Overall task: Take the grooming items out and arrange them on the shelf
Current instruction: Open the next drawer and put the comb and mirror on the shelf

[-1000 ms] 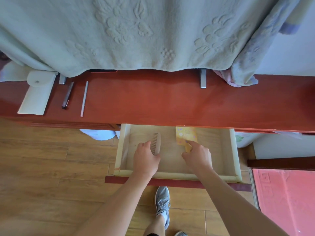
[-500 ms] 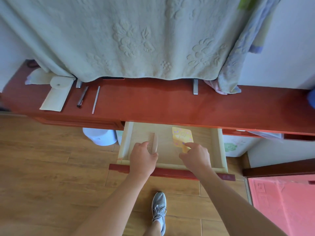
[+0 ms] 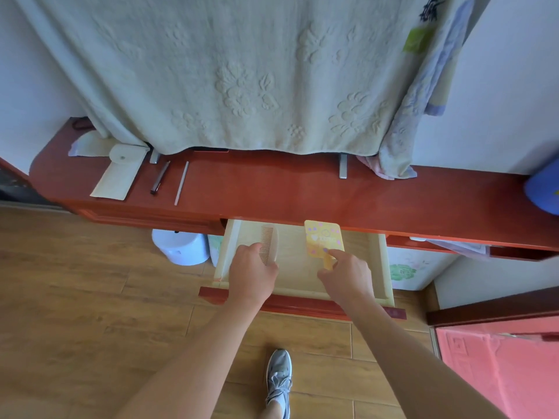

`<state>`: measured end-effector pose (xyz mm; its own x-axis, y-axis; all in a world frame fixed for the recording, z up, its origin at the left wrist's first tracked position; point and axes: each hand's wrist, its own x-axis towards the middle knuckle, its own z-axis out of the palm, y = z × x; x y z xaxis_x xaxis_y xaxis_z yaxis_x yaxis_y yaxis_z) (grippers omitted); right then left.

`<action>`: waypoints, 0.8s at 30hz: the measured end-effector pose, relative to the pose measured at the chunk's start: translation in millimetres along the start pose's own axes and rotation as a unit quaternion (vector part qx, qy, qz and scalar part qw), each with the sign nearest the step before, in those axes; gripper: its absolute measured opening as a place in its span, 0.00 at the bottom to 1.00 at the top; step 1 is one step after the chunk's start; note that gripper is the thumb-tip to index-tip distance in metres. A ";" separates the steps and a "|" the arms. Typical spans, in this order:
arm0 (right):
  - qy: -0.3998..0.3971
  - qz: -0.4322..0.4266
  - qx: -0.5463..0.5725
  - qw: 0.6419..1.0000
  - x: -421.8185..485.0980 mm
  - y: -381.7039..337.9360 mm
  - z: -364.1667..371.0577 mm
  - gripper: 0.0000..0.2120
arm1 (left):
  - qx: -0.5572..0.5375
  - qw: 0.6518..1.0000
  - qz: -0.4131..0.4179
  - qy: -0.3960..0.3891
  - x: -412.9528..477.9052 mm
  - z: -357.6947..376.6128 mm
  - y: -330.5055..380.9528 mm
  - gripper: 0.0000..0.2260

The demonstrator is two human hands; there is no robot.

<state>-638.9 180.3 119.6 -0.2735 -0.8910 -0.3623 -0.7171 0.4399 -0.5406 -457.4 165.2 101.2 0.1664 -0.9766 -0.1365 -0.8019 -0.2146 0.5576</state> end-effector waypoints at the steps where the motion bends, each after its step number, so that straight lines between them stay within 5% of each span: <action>1: 0.001 -0.001 0.001 1.000 3.4 -2.6 -1.1 0.27 | 0.001 1.000 -0.001 -0.001 4.7 -0.3 1.8 0.15; 8: 0.012 -0.008 0.019 1.000 46.2 -20.7 -1.7 0.28 | -0.006 1.000 0.007 -0.005 56.7 3.9 13.0 0.08; 24: 0.037 0.000 -0.025 0.999 157.3 -49.3 6.1 0.28 | 0.035 0.999 0.029 -0.017 168.9 29.2 35.1 0.18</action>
<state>-642.6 19.1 84.6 -0.3192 -0.8973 -0.3048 -0.7475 0.4361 -0.5010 -474.3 -6.7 73.8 0.0989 -0.9860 -0.1340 -0.8476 -0.1540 0.5078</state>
